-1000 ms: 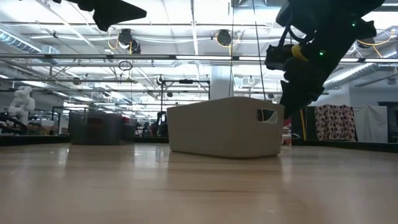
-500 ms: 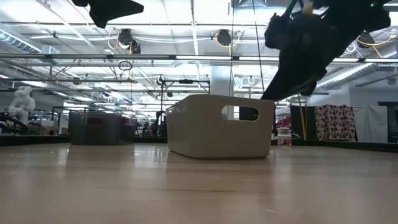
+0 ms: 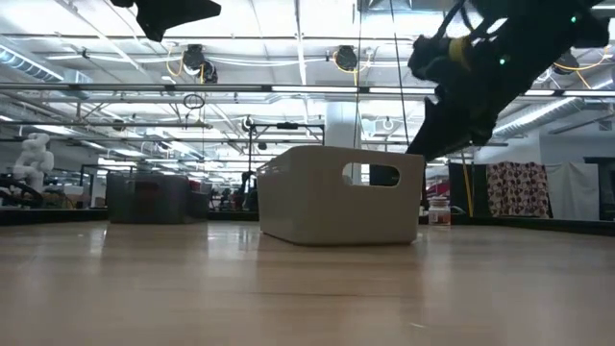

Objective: Sort spices by type
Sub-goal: Adjust the gray bin on the table

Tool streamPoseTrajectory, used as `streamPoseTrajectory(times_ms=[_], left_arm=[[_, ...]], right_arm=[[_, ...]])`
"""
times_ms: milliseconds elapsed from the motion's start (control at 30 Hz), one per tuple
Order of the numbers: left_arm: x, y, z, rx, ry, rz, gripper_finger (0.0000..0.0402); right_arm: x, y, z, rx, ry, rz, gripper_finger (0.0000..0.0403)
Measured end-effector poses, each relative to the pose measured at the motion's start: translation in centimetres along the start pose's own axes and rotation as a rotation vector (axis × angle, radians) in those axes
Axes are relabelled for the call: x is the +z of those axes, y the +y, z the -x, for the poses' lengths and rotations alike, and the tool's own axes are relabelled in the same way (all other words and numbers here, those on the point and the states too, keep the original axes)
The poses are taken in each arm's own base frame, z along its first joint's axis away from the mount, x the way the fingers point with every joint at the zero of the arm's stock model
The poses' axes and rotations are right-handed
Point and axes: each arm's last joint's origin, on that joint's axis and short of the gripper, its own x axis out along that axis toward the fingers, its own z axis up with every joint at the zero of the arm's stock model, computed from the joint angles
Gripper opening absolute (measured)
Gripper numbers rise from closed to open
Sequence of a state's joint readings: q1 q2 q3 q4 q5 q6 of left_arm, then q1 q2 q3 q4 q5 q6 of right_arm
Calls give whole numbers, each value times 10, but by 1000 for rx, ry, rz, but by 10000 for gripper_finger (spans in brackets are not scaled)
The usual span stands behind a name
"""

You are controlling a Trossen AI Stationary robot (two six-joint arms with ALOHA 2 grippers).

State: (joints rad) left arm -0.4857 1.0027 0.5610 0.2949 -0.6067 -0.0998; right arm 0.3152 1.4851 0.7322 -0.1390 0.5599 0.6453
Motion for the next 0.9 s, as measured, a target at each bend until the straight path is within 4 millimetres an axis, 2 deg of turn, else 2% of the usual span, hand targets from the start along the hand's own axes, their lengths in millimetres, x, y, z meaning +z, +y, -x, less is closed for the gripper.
streamPoseTrajectory(times_ms=[267,900], left_arm=[[1,0,0,0,-10,7,281],[1,0,0,0,-10,33,281]], right_arm=[[-9,3,-10,12,58,-25,0],[-9,30,4,208,-16,-57,0]])
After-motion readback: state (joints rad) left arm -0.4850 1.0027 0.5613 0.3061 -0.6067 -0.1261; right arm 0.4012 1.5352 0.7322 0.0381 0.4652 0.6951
